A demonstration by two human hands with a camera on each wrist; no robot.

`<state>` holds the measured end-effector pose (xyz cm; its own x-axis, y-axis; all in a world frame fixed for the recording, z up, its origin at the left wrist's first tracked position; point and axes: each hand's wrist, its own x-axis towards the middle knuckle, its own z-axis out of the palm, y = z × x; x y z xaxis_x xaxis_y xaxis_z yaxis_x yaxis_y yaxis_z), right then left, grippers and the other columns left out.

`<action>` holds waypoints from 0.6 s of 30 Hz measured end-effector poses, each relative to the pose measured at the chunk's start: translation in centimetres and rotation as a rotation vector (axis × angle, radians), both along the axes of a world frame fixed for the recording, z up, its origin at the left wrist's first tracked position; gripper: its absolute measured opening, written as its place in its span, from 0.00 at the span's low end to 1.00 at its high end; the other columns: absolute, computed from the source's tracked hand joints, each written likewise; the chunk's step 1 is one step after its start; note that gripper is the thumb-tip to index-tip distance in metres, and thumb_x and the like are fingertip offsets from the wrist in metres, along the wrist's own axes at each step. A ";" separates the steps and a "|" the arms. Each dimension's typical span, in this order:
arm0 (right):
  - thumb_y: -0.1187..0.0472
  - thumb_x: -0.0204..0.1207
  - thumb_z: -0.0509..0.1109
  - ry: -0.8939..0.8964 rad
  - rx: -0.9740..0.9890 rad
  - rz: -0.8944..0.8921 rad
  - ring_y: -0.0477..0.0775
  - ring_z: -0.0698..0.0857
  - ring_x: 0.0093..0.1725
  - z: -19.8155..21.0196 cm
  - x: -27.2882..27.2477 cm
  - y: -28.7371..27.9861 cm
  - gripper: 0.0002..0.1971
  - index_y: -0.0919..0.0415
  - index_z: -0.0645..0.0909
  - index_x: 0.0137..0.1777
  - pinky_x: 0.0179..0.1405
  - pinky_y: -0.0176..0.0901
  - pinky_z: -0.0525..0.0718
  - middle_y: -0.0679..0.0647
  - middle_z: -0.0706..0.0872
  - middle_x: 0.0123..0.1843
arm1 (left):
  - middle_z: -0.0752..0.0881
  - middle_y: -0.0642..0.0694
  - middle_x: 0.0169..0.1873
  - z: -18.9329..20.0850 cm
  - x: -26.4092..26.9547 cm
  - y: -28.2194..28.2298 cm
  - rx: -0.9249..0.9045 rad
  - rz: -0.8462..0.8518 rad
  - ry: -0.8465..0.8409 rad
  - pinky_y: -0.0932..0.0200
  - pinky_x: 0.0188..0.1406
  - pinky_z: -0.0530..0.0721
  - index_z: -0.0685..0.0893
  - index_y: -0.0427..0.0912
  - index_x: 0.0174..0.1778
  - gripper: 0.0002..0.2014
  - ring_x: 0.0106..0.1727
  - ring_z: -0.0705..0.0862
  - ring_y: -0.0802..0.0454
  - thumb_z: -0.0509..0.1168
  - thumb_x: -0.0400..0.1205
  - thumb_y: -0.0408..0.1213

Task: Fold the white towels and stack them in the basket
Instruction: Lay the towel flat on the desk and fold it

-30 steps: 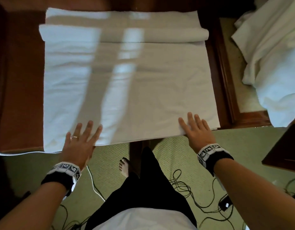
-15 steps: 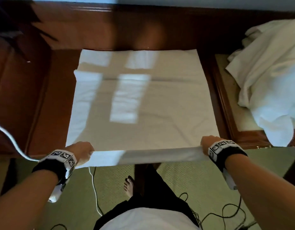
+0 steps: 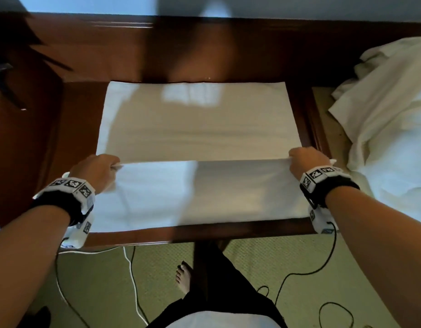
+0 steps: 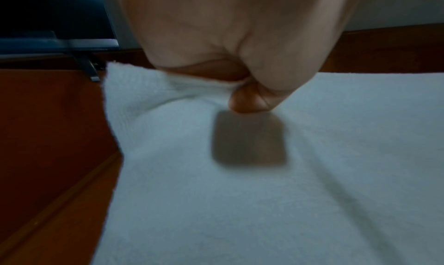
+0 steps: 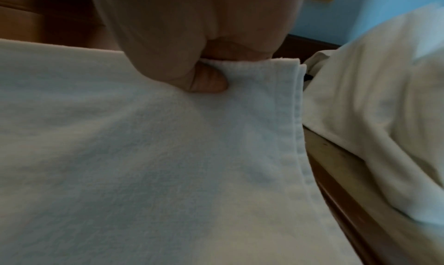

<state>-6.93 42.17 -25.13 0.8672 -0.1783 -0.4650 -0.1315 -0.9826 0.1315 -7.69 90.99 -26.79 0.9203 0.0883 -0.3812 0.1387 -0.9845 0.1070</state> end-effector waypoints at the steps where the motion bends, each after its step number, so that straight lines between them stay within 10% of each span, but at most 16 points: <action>1: 0.69 0.77 0.61 -0.006 0.008 0.001 0.69 0.85 0.55 0.0 1.4 0.2 0.12 0.59 0.83 0.53 0.56 0.57 0.84 0.64 0.86 0.55 | 0.82 0.42 0.30 -0.2 1.3 0.2 0.005 0.012 0.000 0.51 0.35 0.75 0.76 0.42 0.30 0.18 0.36 0.81 0.37 0.62 0.87 0.41; 11: 0.71 0.75 0.63 -0.025 0.063 -0.053 0.69 0.84 0.54 -4.0 9.1 0.6 0.12 0.60 0.84 0.54 0.51 0.53 0.82 0.64 0.86 0.53 | 0.76 0.43 0.29 -2.8 8.0 -0.5 0.067 0.025 -0.024 0.49 0.39 0.75 0.81 0.42 0.36 0.10 0.37 0.76 0.37 0.64 0.84 0.32; 15: 0.71 0.72 0.66 -0.226 0.018 0.003 0.70 0.80 0.60 -6.5 9.1 -0.3 0.14 0.63 0.85 0.56 0.62 0.62 0.77 0.63 0.85 0.55 | 0.89 0.32 0.48 -3.7 8.5 -1.0 0.031 0.011 -0.148 0.40 0.50 0.82 0.89 0.43 0.50 0.10 0.48 0.84 0.28 0.65 0.79 0.27; 18: 0.67 0.72 0.69 -0.439 0.076 -0.009 0.70 0.72 0.71 -8.2 7.5 -0.4 0.22 0.59 0.80 0.68 0.69 0.69 0.68 0.61 0.76 0.73 | 0.80 0.36 0.72 -5.2 7.8 -1.0 0.067 -0.044 -0.186 0.31 0.70 0.74 0.81 0.44 0.72 0.23 0.70 0.76 0.29 0.68 0.78 0.34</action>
<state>0.54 41.74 -33.33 0.9840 -0.1661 -0.0648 -0.1672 -0.9859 -0.0114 0.07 89.98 -32.03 0.9779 0.0654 -0.1985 0.0790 -0.9950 0.0613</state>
